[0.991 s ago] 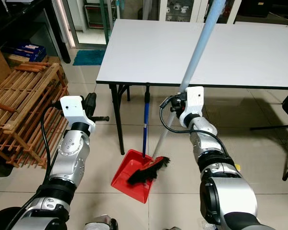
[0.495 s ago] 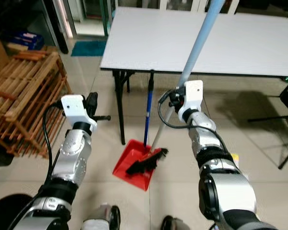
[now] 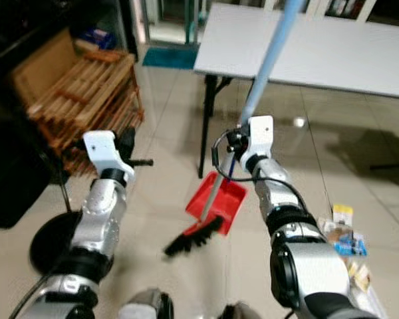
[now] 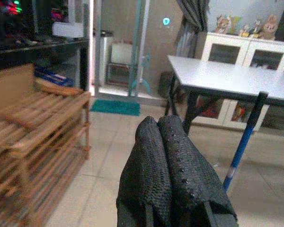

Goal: Sweep floor

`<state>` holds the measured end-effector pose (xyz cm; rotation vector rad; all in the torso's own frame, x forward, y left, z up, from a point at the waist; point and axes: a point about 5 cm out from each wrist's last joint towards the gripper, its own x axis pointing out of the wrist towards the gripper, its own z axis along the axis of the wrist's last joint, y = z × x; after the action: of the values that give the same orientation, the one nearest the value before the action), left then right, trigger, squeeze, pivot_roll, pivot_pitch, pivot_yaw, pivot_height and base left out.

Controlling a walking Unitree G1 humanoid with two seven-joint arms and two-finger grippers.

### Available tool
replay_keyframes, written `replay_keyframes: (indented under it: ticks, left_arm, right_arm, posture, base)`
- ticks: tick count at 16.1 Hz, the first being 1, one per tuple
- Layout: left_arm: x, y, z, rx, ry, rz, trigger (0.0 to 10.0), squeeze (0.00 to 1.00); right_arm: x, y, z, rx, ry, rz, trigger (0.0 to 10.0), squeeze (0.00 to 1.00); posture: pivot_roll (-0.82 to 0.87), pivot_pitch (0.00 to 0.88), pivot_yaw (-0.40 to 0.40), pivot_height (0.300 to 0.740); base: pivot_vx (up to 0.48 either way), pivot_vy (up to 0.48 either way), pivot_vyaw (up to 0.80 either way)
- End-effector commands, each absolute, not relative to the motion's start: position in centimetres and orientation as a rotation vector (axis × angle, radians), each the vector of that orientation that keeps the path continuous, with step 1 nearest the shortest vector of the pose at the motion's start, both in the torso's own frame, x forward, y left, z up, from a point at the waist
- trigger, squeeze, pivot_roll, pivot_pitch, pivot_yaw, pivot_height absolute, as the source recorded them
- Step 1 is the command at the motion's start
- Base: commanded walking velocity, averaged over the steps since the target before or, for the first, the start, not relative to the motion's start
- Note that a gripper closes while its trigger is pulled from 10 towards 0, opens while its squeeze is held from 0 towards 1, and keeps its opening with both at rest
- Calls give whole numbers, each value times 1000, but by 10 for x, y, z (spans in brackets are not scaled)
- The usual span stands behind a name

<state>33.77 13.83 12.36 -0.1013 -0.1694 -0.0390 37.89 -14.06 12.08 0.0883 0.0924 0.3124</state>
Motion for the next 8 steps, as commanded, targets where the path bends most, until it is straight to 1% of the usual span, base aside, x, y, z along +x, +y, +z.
replay_keyframes:
  ticks: [1, 8]
  left_arm:
    - [336, 133, 121, -110, -157, -49, 10000, 0]
    - [335, 133, 121, -111, -152, -51, 10000, 0]
  right_arm:
    - [381, -150, 130, 72, 52, 290, 10000, 0]
    - [380, -151, 125, 84, 66, 282, 10000, 0]
  posture:
    - [16, 65, -38, 740]
    - [17, 71, -38, 740]
  base:
    - [-270, 0, 0]
    - [-273, 0, 0]
